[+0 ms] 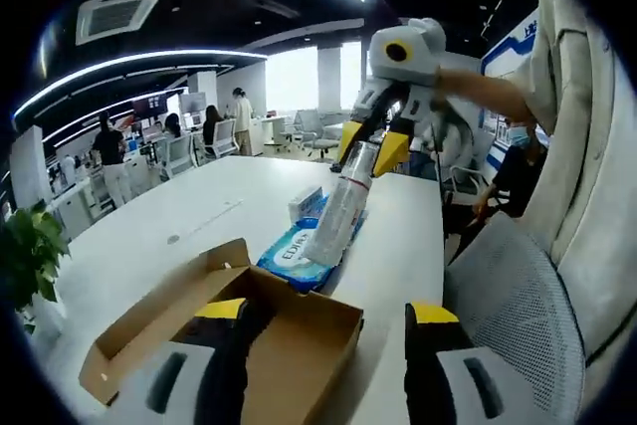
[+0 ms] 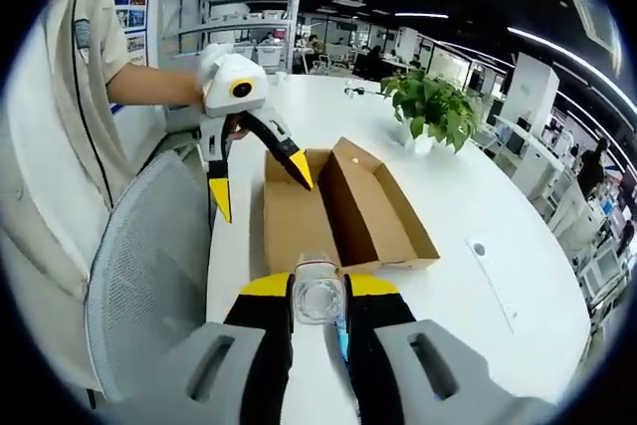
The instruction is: Operate the shoe box by opening the lid, removing the specified soft item, and placing it in the target area until the item is outside and the box remains undamaged.
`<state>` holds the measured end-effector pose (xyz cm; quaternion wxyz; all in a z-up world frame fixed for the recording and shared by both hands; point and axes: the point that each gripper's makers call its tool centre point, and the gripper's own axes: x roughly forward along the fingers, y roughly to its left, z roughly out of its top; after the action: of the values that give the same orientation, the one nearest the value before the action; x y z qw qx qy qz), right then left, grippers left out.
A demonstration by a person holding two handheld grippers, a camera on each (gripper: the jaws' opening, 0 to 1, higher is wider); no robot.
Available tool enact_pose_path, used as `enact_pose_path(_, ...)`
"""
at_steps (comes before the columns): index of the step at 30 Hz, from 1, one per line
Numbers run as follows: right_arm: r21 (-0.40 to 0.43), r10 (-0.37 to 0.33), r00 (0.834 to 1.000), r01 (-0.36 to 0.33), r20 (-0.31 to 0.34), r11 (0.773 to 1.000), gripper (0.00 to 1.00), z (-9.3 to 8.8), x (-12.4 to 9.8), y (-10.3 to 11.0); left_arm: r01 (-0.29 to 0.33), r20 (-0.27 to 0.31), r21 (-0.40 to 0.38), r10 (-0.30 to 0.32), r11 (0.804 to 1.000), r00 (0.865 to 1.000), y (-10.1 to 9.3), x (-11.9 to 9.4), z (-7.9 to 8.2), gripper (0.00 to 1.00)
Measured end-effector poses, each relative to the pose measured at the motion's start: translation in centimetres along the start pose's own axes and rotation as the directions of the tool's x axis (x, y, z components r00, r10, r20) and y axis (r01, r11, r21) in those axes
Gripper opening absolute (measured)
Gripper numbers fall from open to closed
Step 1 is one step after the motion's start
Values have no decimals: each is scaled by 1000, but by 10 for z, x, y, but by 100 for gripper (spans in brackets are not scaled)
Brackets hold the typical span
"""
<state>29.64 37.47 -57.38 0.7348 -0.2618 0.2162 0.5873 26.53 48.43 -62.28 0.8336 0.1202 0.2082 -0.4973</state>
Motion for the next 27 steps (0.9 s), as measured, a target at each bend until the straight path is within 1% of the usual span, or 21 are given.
enact_pose_path(1,-4,-5,1000,5,-6,1000,16,-1,-1,-6,-28,-13,-16,28,999,1000,4,-3,-3,68)
enact_pose_path(2,-6,-9,1000,9,-10,1000,16,-2,-2,-9,-42,-19,-21,42,999,999,6,-6,-4,69)
enact_pose_path(3,-8,-14,1000,14,-18,1000,16,-3,-3,-14,-61,-9,-20,61,998,998,9,-9,-3,70)
enact_pose_path(4,-18,-24,999,24,-31,1000,16,-5,-3,-21,-68,-7,-21,68,997,998,10,-11,-3,70)
enact_pose_path(6,-16,-32,999,31,-44,999,16,-9,-4,-32,-95,4,-38,96,995,995,13,-18,-3,71)
enact_pose_path(8,-17,-46,997,45,-60,999,16,-14,-3,-44,-131,9,-41,131,991,991,18,-25,-3,73)
enact_pose_path(9,-15,-49,997,48,-63,999,16,-15,-2,-49,-159,11,-39,159,987,987,22,-29,-3,74)
enact_pose_path(13,-19,-69,993,67,-99,998,16,-26,1,-70,-215,15,-58,216,975,976,30,-43,-5,77)
enact_pose_path(18,-23,-80,989,78,-126,997,16,-33,6,-89,-246,-7,-74,246,966,969,34,-57,-15,78)
enact_pose_path(23,-42,-81,980,75,-180,996,17,-45,12,-107,-273,-17,-95,272,957,962,37,-67,-23,82)
enact_pose_path(27,-55,-71,972,60,-223,997,17,-55,17,-118,-292,-29,-118,291,949,956,38,-74,-27,85)
